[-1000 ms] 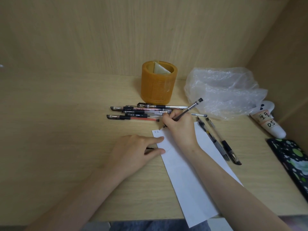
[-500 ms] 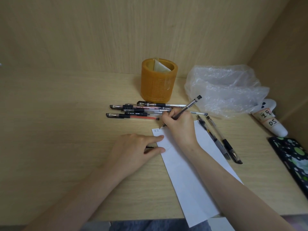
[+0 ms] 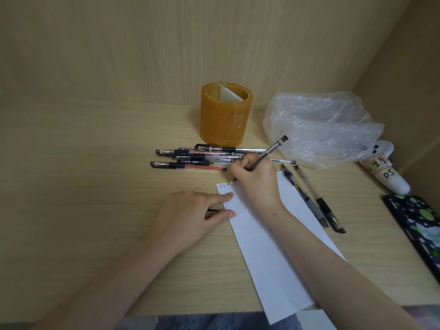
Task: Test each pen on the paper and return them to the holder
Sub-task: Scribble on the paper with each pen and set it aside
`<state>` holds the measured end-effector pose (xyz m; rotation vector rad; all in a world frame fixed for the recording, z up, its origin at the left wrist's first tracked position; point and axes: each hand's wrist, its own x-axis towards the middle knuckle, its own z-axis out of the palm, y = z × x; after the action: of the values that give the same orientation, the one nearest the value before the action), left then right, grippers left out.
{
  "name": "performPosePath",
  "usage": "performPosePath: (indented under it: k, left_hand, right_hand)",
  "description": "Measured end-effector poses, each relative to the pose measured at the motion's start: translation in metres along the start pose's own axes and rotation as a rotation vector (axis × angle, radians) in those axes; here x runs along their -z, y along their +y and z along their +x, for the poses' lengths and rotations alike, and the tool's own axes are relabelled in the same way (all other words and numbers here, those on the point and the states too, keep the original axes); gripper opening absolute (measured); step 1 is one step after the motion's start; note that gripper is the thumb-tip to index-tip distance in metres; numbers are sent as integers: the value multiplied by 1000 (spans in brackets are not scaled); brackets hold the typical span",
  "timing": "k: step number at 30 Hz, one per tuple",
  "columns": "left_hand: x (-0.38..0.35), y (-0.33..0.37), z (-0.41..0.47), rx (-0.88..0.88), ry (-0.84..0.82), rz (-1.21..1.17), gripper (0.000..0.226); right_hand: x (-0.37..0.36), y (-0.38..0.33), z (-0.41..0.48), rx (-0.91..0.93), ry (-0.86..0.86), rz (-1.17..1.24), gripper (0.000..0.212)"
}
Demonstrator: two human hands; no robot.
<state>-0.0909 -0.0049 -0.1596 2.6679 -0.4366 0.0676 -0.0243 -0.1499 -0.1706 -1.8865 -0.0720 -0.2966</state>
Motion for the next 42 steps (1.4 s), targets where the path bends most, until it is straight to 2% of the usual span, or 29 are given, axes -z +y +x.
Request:
performPosePath:
  k: [5, 13, 33, 42]
  left_hand:
    - [-1, -1, 0, -9, -2, -4, 43]
    - [0, 1, 0, 24, -13, 5, 42]
    - [-3, -2, 0, 4, 16, -9, 43]
    - [-3, -1, 0, -5, 18, 1, 43]
  right_hand:
    - [0, 0, 0, 3, 11, 9, 28]
    - [0, 0, 0, 4, 22, 3, 38]
    - [1, 1, 1, -26, 7, 36, 25]
    - [0, -1, -1, -17, -10, 5, 30]
